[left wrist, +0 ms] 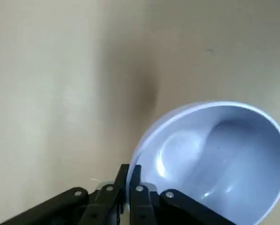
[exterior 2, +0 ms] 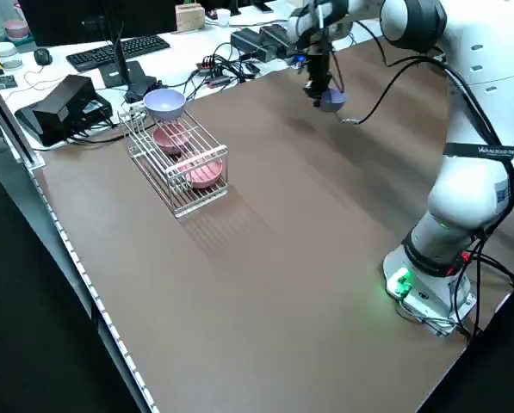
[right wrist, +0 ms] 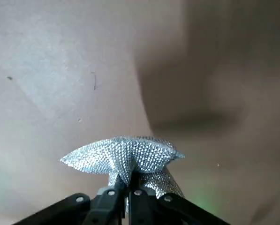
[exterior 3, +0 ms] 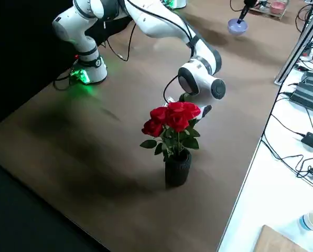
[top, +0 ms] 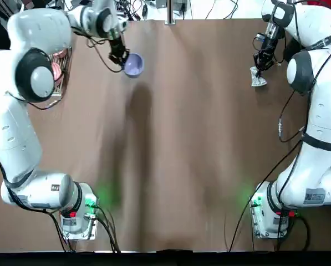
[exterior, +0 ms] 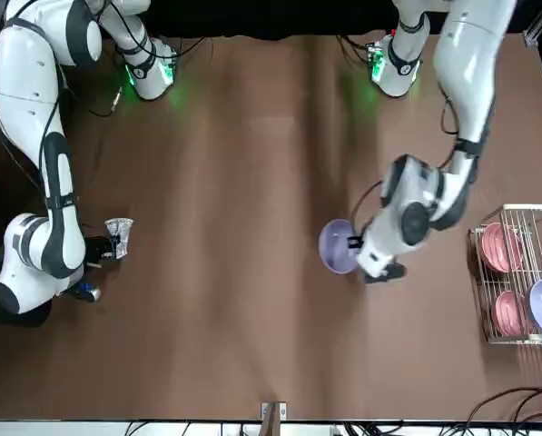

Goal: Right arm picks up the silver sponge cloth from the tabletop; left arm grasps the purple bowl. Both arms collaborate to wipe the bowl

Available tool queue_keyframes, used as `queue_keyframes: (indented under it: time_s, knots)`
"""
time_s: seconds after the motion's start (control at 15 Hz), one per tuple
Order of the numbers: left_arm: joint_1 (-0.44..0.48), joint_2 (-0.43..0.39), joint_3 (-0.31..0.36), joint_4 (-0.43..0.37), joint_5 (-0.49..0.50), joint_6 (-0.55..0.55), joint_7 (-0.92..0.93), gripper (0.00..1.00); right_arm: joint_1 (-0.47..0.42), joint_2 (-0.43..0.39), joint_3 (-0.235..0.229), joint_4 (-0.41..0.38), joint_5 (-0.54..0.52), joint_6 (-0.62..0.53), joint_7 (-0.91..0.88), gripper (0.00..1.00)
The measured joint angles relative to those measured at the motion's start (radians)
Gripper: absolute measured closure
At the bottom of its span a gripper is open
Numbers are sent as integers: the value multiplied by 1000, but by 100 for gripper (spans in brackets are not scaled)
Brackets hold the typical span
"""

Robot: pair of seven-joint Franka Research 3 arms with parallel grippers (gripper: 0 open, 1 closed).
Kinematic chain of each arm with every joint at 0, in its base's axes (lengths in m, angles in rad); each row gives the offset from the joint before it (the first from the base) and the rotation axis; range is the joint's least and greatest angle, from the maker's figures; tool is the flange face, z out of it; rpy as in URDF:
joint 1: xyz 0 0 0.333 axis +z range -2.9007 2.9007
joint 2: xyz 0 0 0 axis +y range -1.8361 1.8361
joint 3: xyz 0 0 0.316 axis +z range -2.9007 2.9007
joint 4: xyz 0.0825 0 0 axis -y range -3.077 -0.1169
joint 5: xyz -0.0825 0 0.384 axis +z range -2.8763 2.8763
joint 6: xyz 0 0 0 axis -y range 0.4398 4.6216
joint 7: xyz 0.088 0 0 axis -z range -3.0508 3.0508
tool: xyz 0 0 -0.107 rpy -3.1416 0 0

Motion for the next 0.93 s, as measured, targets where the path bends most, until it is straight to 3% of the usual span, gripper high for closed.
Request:
queue_keyframes:
  time_s: [0.13,0.2,0.53,0.6,0.73,0.93]
  knots:
    - [64,-12,0,-30,0,4,73,95,-4,1,0,-2,0,11,-1,91]
    - [90,-17,0,-47,5,14,104,95,-6,1,0,-1,-1,26,-2,84]
    - [226,-20,0,-97,64,60,228,95,-12,-11,0,25,-1,39,-7,37]
    - [281,-11,1,-111,71,78,282,95,-12,-24,1,52,-1,38,-8,19]
    - [314,7,0,-120,71,89,309,95,-12,-48,0,95,-2,39,-8,2]
    - [321,42,-1,-122,71,109,312,95,-14,-137,-3,145,-12,38,-8,0]
